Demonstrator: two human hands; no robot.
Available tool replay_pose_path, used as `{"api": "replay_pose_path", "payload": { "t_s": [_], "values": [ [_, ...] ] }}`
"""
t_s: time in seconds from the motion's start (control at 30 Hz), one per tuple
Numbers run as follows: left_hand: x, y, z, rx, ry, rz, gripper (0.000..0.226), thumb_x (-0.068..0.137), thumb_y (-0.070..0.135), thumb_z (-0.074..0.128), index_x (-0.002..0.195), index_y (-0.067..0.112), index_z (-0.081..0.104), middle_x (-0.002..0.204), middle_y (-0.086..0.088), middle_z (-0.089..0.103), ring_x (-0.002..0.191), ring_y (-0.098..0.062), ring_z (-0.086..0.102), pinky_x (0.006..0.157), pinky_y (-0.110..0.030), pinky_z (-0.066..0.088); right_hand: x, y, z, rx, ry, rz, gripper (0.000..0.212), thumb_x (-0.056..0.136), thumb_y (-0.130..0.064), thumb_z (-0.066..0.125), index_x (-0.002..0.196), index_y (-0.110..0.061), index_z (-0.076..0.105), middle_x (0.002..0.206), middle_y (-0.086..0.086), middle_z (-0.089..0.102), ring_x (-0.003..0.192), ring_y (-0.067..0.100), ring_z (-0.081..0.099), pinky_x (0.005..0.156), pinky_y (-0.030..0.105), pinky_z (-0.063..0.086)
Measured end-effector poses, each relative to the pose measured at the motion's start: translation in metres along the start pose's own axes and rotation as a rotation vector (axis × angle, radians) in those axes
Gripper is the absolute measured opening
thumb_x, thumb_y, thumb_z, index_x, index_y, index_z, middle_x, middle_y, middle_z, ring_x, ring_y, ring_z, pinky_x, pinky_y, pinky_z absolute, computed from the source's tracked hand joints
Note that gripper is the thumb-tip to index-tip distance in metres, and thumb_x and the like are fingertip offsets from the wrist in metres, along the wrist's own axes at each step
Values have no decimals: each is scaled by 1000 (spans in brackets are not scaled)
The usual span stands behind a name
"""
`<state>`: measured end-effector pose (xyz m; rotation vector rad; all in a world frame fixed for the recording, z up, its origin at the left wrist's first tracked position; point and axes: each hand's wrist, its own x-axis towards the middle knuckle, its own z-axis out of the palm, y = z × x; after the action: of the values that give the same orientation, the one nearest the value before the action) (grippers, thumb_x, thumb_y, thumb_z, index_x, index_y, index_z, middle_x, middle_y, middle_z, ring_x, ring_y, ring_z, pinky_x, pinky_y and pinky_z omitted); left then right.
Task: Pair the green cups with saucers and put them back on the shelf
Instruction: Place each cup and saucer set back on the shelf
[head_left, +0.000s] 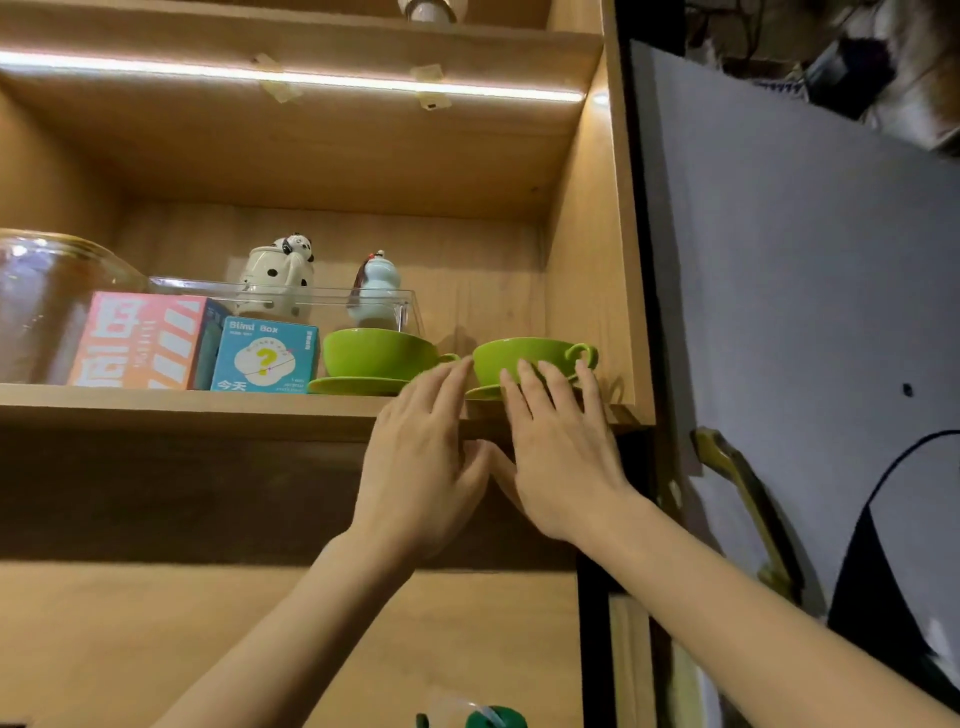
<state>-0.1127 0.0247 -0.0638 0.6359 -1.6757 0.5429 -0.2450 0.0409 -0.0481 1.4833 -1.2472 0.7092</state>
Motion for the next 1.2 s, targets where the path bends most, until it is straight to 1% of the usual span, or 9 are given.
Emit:
{"api": "replay_pose_path", "payload": {
  "t_s": [0.1,0.2,0.27,0.37,0.47,0.57,0.7,0.97,1.2],
  "values": [
    [11,14,10,-137,-120,-68,66,82,24,50,142,14,24,151,-7,28,138,-19,24,111,-30,20,-6,12,1,-87,-36,-84,80,85,-33,50,143,-8,0,152,15,19,140,32,16,112,49,-13],
    [22,11,19,-6,-266,-111,68,86,30,44,143,11,14,155,-9,16,142,-20,12,116,-35,7,-7,19,-1,2,22,-41,63,91,-42,33,143,-12,12,149,12,30,138,28,25,114,48,-8],
    [27,8,23,78,-298,-98,69,87,33,42,144,11,11,155,-9,16,143,-20,11,116,-39,2,-8,24,-2,67,41,-8,60,91,-44,32,141,-14,20,147,9,35,137,24,28,115,46,-6],
    [34,8,24,108,-286,-115,64,87,31,40,142,10,16,152,-11,26,140,-22,20,116,-41,4,-12,35,0,202,52,17,57,91,-42,37,140,-17,22,148,6,34,139,19,23,114,39,-9],
    [40,11,24,109,-280,-155,53,87,30,41,135,7,33,143,-12,42,133,-26,34,114,-40,13,-15,44,1,372,6,61,57,91,-39,40,141,-22,19,152,2,24,137,14,4,107,32,-12],
    [37,9,24,137,-253,-116,43,86,28,42,124,10,46,133,-12,52,124,-26,43,108,-36,23,-16,52,4,386,-46,59,56,91,-40,39,140,-27,14,154,-1,18,139,12,1,108,35,-16],
    [32,2,23,103,-215,-68,49,85,25,45,132,15,39,137,-8,50,127,-24,40,108,-35,24,-17,55,11,354,-44,76,59,90,-43,38,140,-28,11,156,-2,14,143,13,4,110,38,-18],
    [29,-4,24,-33,-178,-42,46,82,22,48,128,19,40,124,-8,57,116,-24,46,108,-37,24,-18,58,18,356,-40,93,62,89,-45,40,140,-29,8,156,0,11,143,13,5,110,36,-17],
    [24,-13,28,60,-176,20,64,83,26,50,141,18,25,147,-4,37,137,-17,28,115,-31,6,-19,57,20,372,-1,94,63,88,-45,41,140,-26,10,154,1,20,142,13,10,111,35,-17]
  ]
}}
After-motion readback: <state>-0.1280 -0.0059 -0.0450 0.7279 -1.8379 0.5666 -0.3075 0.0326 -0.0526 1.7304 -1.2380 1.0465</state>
